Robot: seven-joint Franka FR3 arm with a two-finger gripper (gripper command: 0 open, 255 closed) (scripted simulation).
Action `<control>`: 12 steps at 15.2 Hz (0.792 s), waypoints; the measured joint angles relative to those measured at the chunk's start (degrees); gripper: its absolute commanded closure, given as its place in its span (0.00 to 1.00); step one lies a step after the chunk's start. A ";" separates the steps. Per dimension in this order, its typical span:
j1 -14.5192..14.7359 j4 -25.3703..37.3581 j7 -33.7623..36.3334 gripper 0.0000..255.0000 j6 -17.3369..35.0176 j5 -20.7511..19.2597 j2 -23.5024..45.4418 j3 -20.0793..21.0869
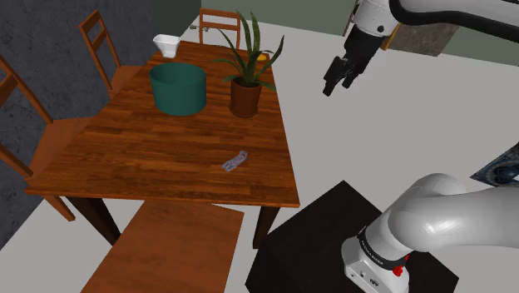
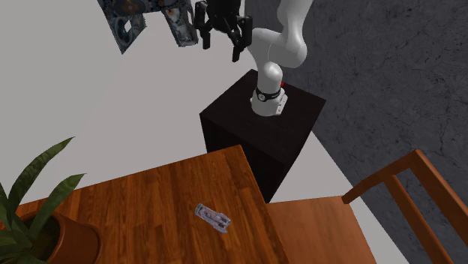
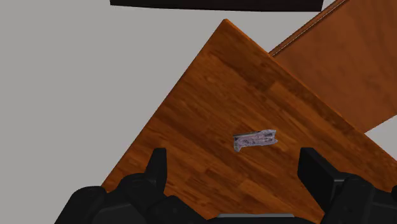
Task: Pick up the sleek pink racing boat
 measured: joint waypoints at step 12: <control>-3.67 -7.89 25.49 0.00 15.18 2.70 8.70 13.20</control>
